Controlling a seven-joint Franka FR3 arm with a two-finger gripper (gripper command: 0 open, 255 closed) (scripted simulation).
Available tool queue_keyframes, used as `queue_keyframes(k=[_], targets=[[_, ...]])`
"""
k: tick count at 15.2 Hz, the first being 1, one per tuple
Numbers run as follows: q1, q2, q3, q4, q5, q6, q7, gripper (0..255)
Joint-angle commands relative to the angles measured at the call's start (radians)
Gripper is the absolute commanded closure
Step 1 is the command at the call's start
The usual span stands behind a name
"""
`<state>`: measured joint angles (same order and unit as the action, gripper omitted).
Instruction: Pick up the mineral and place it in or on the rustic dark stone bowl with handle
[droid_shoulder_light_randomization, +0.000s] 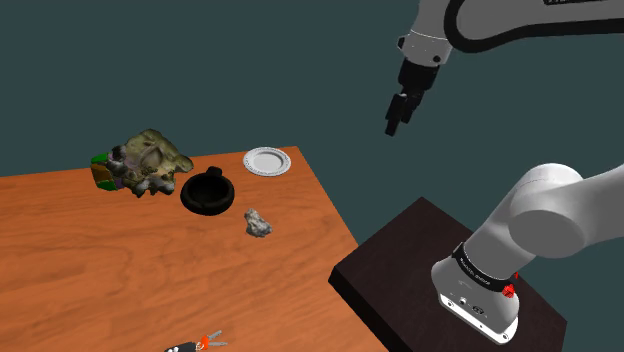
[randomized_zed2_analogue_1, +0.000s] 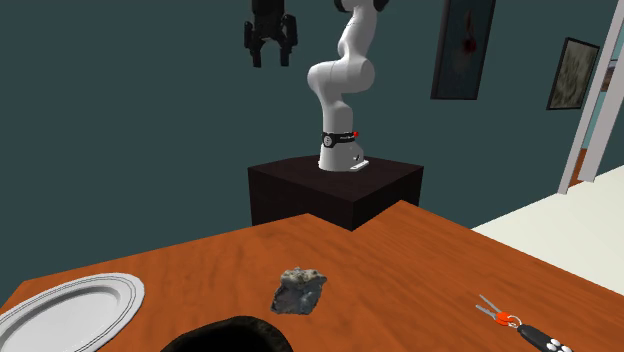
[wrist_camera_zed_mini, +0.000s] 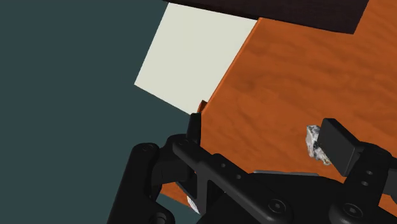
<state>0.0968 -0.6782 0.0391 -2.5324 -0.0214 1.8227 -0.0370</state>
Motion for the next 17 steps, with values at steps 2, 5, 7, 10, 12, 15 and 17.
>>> queue_keyframes(k=[2, 5, 7, 10, 12, 15, 17], targets=[[0.031, 0.059, 0.025, -0.040, 0.010, 0.126, -0.010, 0], [0.062, 0.125, 0.054, -0.068, 0.020, 0.243, -0.014, 0], [0.081, 0.175, 0.075, -0.080, 0.023, 0.322, -0.016, 0], [0.107, 0.259, 0.108, -0.090, 0.022, 0.439, -0.015, 0], [0.121, 0.320, 0.131, -0.089, 0.015, 0.515, -0.011, 0], [0.137, 0.419, 0.167, -0.080, -0.008, 0.627, 0.002, 0], [0.144, 0.488, 0.192, -0.067, -0.035, 0.697, 0.019, 0]])
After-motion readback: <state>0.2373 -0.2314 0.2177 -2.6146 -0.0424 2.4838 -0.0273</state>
